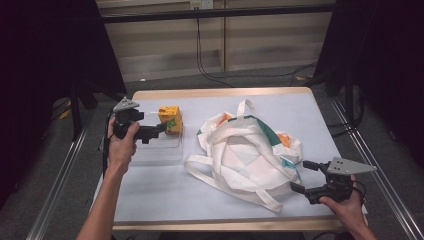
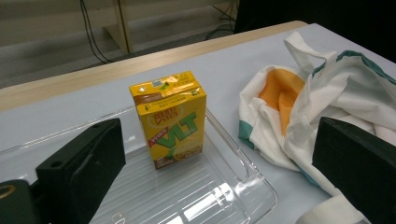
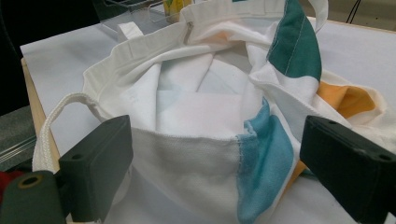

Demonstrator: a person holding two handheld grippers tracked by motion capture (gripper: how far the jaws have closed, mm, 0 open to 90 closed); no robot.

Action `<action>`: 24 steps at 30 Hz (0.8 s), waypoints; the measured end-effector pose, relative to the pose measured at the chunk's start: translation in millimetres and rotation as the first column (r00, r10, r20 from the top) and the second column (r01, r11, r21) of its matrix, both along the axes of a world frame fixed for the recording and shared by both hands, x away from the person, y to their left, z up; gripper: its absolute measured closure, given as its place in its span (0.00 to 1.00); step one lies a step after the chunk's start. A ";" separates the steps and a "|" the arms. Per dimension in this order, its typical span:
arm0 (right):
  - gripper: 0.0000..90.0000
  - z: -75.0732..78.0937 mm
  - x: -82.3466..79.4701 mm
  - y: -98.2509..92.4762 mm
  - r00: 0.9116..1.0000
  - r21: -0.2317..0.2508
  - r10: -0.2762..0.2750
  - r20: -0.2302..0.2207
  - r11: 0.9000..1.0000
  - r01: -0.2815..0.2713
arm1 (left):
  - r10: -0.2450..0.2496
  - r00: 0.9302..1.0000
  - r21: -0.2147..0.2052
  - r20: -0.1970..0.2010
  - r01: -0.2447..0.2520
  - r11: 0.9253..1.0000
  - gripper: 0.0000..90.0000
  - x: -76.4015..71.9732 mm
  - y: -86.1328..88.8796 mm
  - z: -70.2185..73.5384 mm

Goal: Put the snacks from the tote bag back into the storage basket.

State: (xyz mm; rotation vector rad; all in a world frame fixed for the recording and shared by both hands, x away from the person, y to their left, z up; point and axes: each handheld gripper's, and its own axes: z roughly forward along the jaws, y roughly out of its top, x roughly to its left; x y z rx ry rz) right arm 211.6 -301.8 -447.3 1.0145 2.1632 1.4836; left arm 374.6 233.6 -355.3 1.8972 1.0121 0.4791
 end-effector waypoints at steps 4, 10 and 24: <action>0.10 -0.2 0.6 -0.2 1.000 0.002 -0.002 -0.002 1.000 0.002 | 0.001 0.999 -0.012 0.036 0.000 1.000 0.03 -13.5 3.5 -1.1; 0.10 -0.4 0.3 0.5 1.000 -0.003 0.003 -0.006 1.000 -0.003 | 0.022 0.998 0.003 0.061 -0.022 1.000 0.03 -30.4 2.3 -11.5; 0.10 0.4 -0.6 0.9 1.000 -0.005 -0.001 0.001 1.000 0.001 | 0.006 0.998 -0.037 0.055 -0.004 0.999 0.03 -84.5 9.1 -38.0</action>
